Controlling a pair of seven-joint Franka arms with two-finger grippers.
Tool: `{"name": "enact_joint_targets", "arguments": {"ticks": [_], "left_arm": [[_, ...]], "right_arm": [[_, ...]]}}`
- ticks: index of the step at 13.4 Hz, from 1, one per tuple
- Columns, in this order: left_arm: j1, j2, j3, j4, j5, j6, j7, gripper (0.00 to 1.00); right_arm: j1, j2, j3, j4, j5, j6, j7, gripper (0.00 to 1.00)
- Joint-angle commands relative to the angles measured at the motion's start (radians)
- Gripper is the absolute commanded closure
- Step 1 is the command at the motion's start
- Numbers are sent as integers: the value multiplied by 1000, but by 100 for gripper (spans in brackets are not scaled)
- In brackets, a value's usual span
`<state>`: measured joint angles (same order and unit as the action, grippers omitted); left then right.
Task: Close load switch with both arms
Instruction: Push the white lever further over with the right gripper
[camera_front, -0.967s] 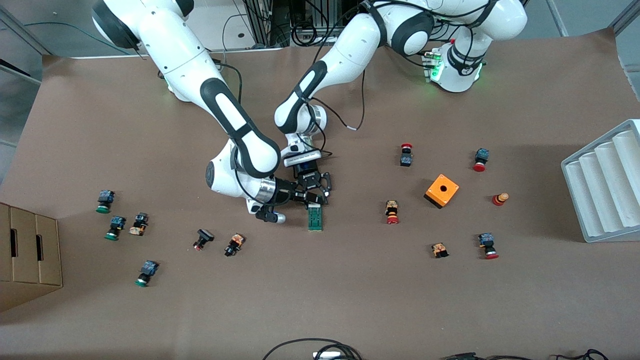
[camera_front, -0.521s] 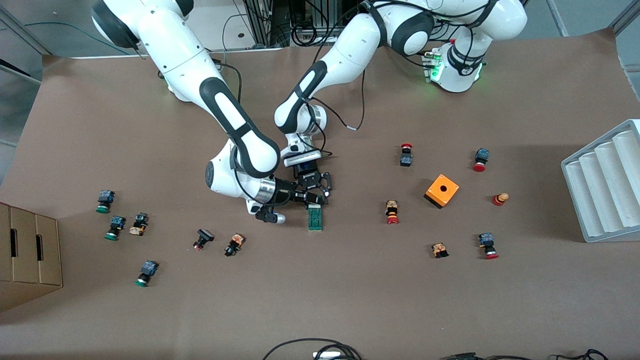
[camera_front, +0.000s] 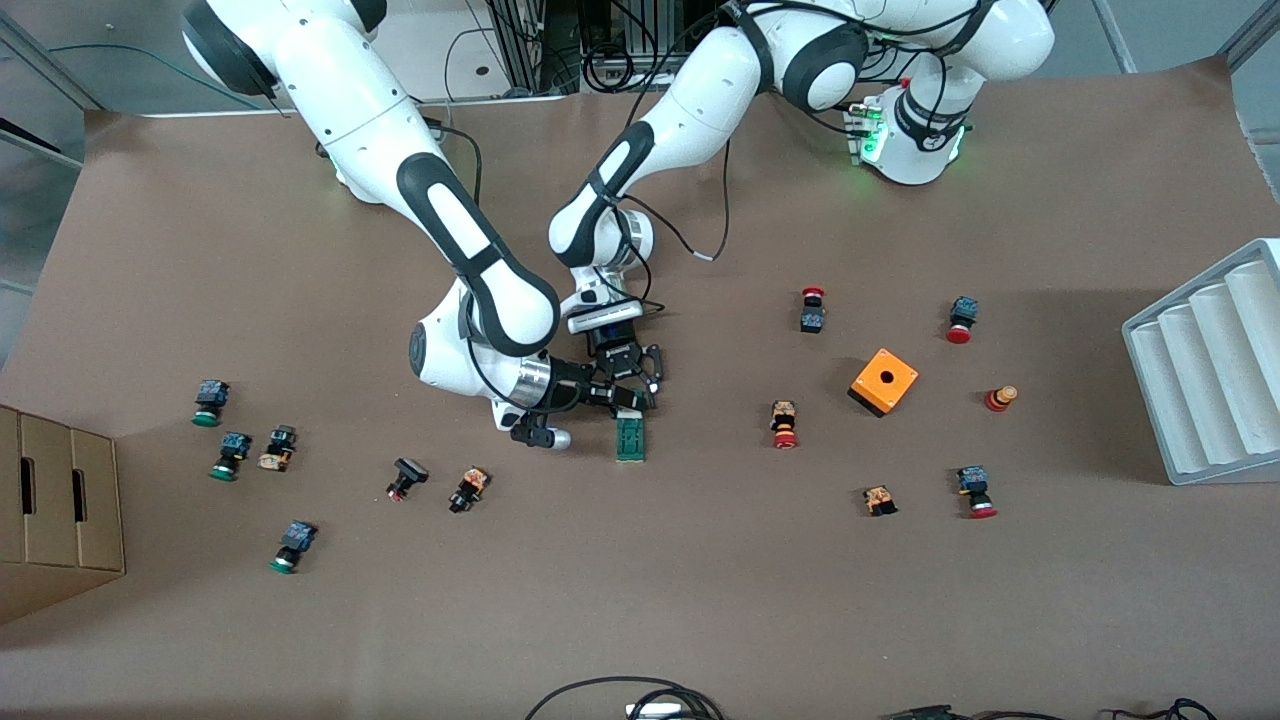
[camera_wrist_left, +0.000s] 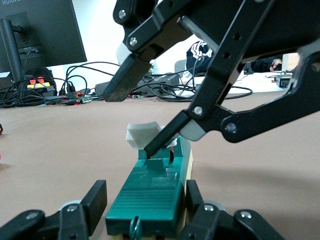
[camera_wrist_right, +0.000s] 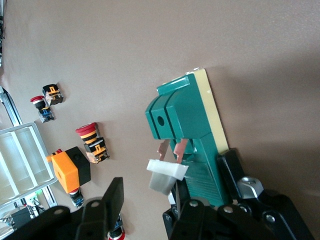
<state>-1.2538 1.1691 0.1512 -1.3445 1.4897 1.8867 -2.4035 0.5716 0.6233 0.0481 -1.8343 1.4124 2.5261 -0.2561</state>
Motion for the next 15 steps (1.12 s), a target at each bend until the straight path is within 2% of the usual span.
{"name": "enact_joint_targets", "arguments": {"ticks": [1, 15], "left_arm": [[7, 27, -1, -53, -45, -64, -25, 30], [7, 34, -1, -55, -45, -66, -25, 30]], "right_arm": [[2, -4, 4, 32, 8, 16, 12, 51], [4, -4, 2, 49, 8, 16, 24, 51]]}}
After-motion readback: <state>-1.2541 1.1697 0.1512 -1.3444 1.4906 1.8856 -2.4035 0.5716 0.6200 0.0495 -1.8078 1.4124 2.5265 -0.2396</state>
